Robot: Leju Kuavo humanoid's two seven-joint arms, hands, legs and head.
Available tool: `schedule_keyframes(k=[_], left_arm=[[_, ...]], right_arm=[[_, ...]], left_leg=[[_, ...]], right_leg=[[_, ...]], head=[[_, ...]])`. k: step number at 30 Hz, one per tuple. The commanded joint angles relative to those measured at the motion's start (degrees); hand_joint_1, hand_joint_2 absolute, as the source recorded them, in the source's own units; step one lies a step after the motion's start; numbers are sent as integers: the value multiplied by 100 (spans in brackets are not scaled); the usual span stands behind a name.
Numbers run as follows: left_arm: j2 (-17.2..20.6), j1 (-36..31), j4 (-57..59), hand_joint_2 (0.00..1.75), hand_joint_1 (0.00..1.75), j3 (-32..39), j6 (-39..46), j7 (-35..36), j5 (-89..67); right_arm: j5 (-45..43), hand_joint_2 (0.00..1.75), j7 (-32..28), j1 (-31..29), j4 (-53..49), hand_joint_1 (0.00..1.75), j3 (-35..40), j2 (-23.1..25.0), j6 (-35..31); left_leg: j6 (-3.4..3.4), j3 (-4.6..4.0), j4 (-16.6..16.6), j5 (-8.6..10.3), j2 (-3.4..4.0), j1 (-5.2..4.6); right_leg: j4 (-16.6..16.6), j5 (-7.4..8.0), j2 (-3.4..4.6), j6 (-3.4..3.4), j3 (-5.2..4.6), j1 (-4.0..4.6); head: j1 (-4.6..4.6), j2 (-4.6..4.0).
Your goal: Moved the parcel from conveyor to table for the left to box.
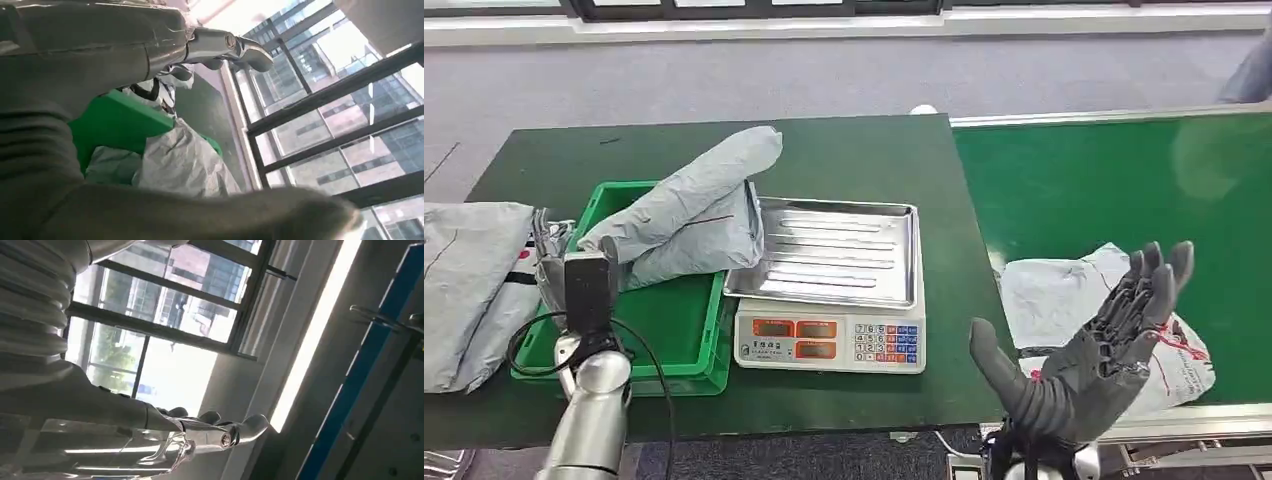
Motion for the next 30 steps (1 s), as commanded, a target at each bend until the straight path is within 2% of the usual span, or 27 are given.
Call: schedule_keyframes(k=[1,2,3,4,5,6,7,10,12,13,14,16,20,22,26,30], left_arm=[[-522,871,-1528,0,0,235,568,-1012,1768],[-633,1139,-1902,0,0,236,568,-1382,2134],[-652,1215,-2003,0,0,213,568,-1385,2145],[-505,1712,-2633,0,0,-432,-872,-1384,3137],[-564,2028,-3008,0,0,-893,-1349,-1182,3003],[-564,2028,-3008,0,0,-893,-1349,-1182,3003],[-551,2155,-3141,0,0,-1411,-1228,-1098,2900],[-350,1822,-2682,0,0,-1828,-1300,-1008,2999],[-351,1696,-2511,0,0,-1785,-1343,-1037,3036],[-407,1591,-2350,0,0,-1698,-1760,-922,3321],[-459,1525,-2254,0,0,-1636,-1856,-876,3384],[-480,1475,-2180,0,0,-1622,-1976,-830,3397],[-534,1542,-2096,0,0,-1490,-2223,-798,3392],[-488,1595,-2074,0,0,-1483,-2282,-852,3355],[-482,1594,-2060,0,0,-1470,-2293,-869,3357],[-497,1587,-2067,0,0,-1462,-2289,-872,3355]], right_arm=[[905,175,19,164,393,0,-1090,225,6],[998,175,55,74,714,0,-1279,200,6],[934,175,19,37,769,0,-1311,168,6],[2374,175,1459,-222,1239,0,-1880,-271,605],[3737,175,3287,-442,1473,0,-1960,-1051,666],[3737,175,3287,-442,1473,0,-1960,-1051,666],[3769,175,3394,-655,1918,0,-2377,-1482,917],[4288,175,3527,-953,2520,0,-2728,-1829,1494],[4283,175,3520,-1044,2669,0,-2740,-1839,1498],[5008,175,3983,-1176,2946,0,-2602,-2066,1807],[5159,175,4094,-1322,3194,0,-2563,-2159,1857],[5217,175,4168,-1473,3504,0,-2524,-2265,1886],[5273,175,4329,-2137,4783,0,-2335,-2856,1972],[5149,175,4360,-2227,5263,0,-2379,-3088,1965],[5078,175,4298,-2142,5295,0,-2412,-3131,1871],[5076,175,4327,-2109,5171,0,-2370,-3095,1927]], left_leg=[[4,1,-6,-3,-2,3],[4,4,-8,-6,2,6],[5,9,-7,-14,13,5],[5,11,-12,-13,15,6],[6,17,-21,-14,21,7],[14,19,-18,-22,21,6],[19,20,-20,-23,14,7],[28,10,-9,-18,-28,5],[49,-9,5,-22,-46,4],[52,-8,7,-27,-44,-1],[58,-12,4,-19,-47,-3],[56,-10,6,-23,-27,-6],[58,-11,4,-18,-29,-6],[58,-6,5,-22,-20,-9],[55,-10,9,-24,-44,-8],[53,-15,13,-29,-37,-10]], right_leg=[[-12,-1,-2,2,5,3],[-20,0,1,3,10,7],[-18,-1,11,3,10,5],[-24,0,12,3,12,6],[-35,3,18,4,19,7],[-40,0,18,13,27,6],[-48,-2,10,18,33,7],[-49,-11,-31,21,37,3],[-46,-24,-53,43,32,0],[-36,-25,-49,47,36,-12],[-45,-15,-54,52,38,-17],[-43,-6,-34,55,31,-22],[-49,-1,-30,58,29,-22],[-46,-3,-21,58,30,-25],[-41,-13,-44,57,32,-24],[-32,-13,-36,56,24,-26]], head=[[0,0],[0,0],[0,0],[0,0],[0,0],[0,0],[0,0],[-2,0],[4,0],[4,0],[2,0],[4,0],[4,0],[4,0],[4,0],[4,0]])
